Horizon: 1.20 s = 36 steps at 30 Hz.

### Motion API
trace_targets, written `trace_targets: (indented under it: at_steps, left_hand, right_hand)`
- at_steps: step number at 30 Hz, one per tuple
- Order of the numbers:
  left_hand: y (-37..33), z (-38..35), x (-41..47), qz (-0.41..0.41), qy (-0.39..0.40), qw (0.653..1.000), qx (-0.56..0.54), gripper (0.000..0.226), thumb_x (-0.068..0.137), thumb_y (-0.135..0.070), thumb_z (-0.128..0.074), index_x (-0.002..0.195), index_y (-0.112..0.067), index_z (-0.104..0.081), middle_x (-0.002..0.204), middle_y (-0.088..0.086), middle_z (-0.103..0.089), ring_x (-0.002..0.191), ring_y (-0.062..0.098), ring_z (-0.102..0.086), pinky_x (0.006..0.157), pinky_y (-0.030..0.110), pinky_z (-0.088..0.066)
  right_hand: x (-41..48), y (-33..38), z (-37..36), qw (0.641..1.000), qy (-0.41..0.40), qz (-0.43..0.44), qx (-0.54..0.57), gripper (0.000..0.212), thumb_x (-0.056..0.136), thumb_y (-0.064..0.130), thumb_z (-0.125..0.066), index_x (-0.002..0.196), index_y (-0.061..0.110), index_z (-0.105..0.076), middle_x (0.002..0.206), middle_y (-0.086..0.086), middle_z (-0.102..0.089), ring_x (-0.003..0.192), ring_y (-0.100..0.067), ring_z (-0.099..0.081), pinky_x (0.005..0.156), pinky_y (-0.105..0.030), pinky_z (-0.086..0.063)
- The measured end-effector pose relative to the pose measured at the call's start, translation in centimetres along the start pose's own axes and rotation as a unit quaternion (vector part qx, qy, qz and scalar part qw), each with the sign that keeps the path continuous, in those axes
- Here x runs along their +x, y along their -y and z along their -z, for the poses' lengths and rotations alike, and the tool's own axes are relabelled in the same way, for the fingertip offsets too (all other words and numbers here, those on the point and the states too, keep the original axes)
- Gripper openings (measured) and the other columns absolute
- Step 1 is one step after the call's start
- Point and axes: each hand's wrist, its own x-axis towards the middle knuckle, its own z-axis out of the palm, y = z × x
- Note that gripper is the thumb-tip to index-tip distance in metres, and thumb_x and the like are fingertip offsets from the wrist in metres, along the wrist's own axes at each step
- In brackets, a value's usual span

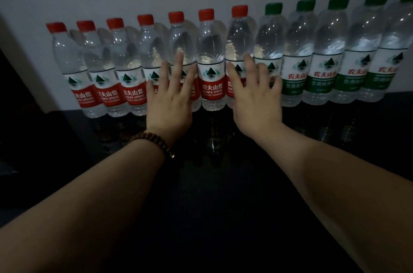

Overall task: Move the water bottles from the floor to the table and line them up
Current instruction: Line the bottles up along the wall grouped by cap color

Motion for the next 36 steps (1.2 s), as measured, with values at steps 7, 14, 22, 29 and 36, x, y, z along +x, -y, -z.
trace_targets:
  at_steps: [7, 14, 22, 29, 36]
  left_hand:
    - [-0.1, -0.5, 0.3, 0.011, 0.007, 1.0, -0.006, 0.106, 0.086, -0.023, -0.072, 0.162, -0.032, 0.002, 0.168, -0.002, 0.021, 0.157, 0.028, -0.001, 0.117, 0.068, -0.023]
    - [0.5, 0.5, -0.4, 0.006, 0.021, 0.999, -0.028, 0.092, 0.097, -0.027, -0.057, 0.161, -0.029, 0.009, 0.168, -0.005, 0.021, 0.157, 0.024, 0.008, 0.12, 0.066, -0.018]
    - [9.1, 1.2, -2.9, 0.072, 0.085, 0.993, 0.038, 0.102, 0.098, -0.034, -0.06, 0.157, -0.029, 0.023, 0.165, -0.005, 0.03, 0.154, 0.026, 0.02, 0.119, 0.07, -0.012]
    - [10.1, 0.3, -2.6, 0.089, 0.08, 0.993, 0.015, 0.119, 0.089, -0.02, -0.072, 0.155, -0.03, 0.026, 0.164, -0.007, 0.033, 0.154, 0.026, 0.018, 0.12, 0.068, -0.009]
    - [10.5, -0.8, -2.2, 0.083, 0.076, 0.993, -0.019, 0.124, 0.081, -0.003, -0.071, 0.157, -0.031, 0.022, 0.163, -0.01, 0.034, 0.154, 0.022, 0.017, 0.122, 0.062, -0.012]
  right_hand:
    - [0.2, -0.1, -0.7, 0.999, -0.019, 0.003, -0.031, 0.103, 0.082, 0.035, -0.075, 0.163, 0.025, -0.012, 0.168, -0.015, -0.014, 0.141, -0.037, -0.036, 0.107, -0.059, -0.036]
    - [-0.1, -0.3, 0.0, 0.999, -0.029, 0.012, -0.024, 0.095, 0.092, 0.046, -0.066, 0.163, 0.02, -0.009, 0.167, -0.017, -0.017, 0.147, -0.037, -0.03, 0.113, -0.061, -0.029]
    - [1.0, 4.4, 1.9, 0.994, -0.017, 0.1, -0.031, 0.109, 0.086, 0.036, -0.075, 0.163, 0.021, 0.001, 0.167, -0.015, -0.015, 0.147, -0.035, -0.028, 0.113, -0.053, -0.03]
    - [1.4, 7.1, 1.1, 0.987, 0.018, 0.136, -0.084, 0.112, 0.082, 0.024, -0.071, 0.163, 0.024, 0.007, 0.167, -0.019, 0.001, 0.148, -0.038, -0.016, 0.116, -0.056, -0.024]
    - [1.6, 7.2, 1.2, 0.987, 0.022, 0.139, -0.082, 0.1, 0.087, 0.018, -0.065, 0.163, 0.026, -0.002, 0.167, -0.022, -0.003, 0.146, -0.04, -0.02, 0.117, -0.053, -0.026]
